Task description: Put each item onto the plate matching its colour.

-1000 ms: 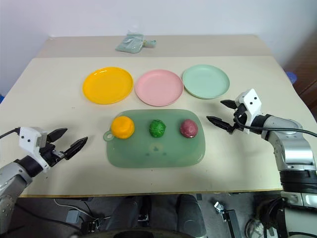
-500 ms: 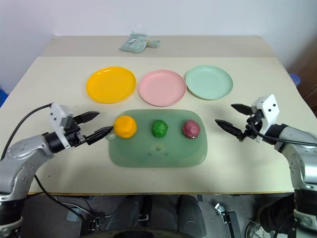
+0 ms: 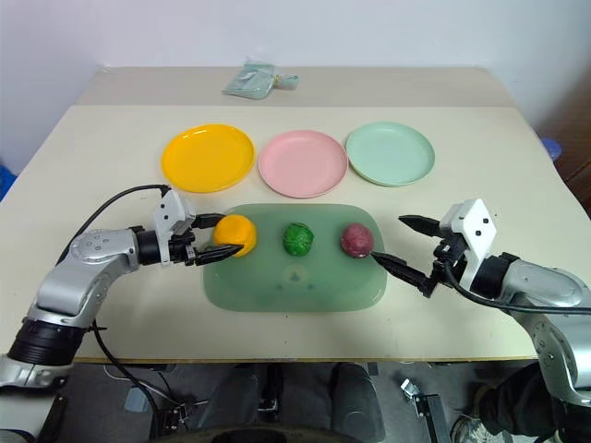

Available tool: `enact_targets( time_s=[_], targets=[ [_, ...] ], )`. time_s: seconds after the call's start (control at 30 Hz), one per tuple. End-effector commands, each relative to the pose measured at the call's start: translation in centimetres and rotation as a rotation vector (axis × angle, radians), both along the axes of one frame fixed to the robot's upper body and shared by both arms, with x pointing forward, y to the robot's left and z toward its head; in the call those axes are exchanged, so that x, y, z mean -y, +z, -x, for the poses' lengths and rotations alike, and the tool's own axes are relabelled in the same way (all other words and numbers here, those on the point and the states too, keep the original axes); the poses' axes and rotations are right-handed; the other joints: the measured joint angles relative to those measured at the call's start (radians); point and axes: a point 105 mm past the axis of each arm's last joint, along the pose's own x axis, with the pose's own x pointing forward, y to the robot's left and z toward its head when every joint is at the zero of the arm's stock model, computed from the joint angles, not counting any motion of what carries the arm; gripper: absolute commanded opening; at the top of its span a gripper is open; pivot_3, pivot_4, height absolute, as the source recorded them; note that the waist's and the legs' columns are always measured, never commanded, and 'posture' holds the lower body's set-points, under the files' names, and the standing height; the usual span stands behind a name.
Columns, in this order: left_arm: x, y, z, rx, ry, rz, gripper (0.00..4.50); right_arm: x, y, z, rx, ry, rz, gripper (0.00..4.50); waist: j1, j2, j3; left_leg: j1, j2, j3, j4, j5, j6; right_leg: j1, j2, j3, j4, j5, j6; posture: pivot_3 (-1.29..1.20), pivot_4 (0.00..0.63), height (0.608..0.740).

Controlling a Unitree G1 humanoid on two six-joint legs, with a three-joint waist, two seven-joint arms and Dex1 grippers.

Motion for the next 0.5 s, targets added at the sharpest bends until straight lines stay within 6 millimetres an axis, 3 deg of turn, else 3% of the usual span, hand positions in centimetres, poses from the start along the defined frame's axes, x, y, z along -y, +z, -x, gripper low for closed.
enact_targets(
  time_s=[0.03, 0.13, 0.23, 0.37, 0.5],
  targets=[
    [-0.9, 1.2, -1.4, 0.067, 0.093, 0.043, 3.04, -0.9, 1.3, 0.0, 0.049, 0.027, -0.011, 4.5, 0.0, 0.0, 0.0, 0.0, 0.0, 0.0, 0.0, 0.0, 0.0, 0.0, 0.0, 0.0, 0.0, 0.0, 0.0, 0.0, 0.15, 0.74],
    [-4.1, 4.1, -6.2, 0.208, 0.406, 0.094, 3.04, -2.0, 1.6, -0.4, 0.064, 0.059, -0.027, 4.5, 0.001, -0.002, 0.001, 0.0, 0.0, -0.001, 0.001, 0.0, 0.0, 0.0, 0.0, 0.0, 0.002, 0.0, 0.0, 0.0, 0.15, 0.74],
    [-6.4, 5.1, -9.6, 0.23, 0.612, 0.083, 3.04, -2.6, 1.6, -0.8, 0.069, 0.084, -0.032, 4.5, 0.002, -0.004, 0.001, -0.002, 0.0, -0.004, 0.006, 0.0, 0.0, 0.0, 0.001, -0.002, 0.004, 0.0, 0.0, 0.0, 0.15, 0.74],
    [-6.6, 5.3, -12.6, 0.2, 0.689, 0.098, 3.04, -3.5, 1.5, -1.1, 0.073, 0.122, -0.04, 4.5, 0.001, -0.004, 0.001, -0.003, -0.001, -0.002, 0.01, -0.003, 0.005, 0.001, 0.001, -0.002, 0.008, -0.001, 0.002, 0.0, 0.15, 0.74],
    [-5.8, 4.9, -13.9, 0.171, 0.664, 0.091, 3.04, -4.4, 1.4, -1.3, 0.083, 0.149, -0.051, 4.5, -0.001, -0.005, 0.002, -0.004, -0.003, 0.0, 0.012, -0.004, 0.007, 0.0, -0.001, -0.002, 0.009, -0.001, 0.002, 0.0, 0.15, 0.74]
  ],
)
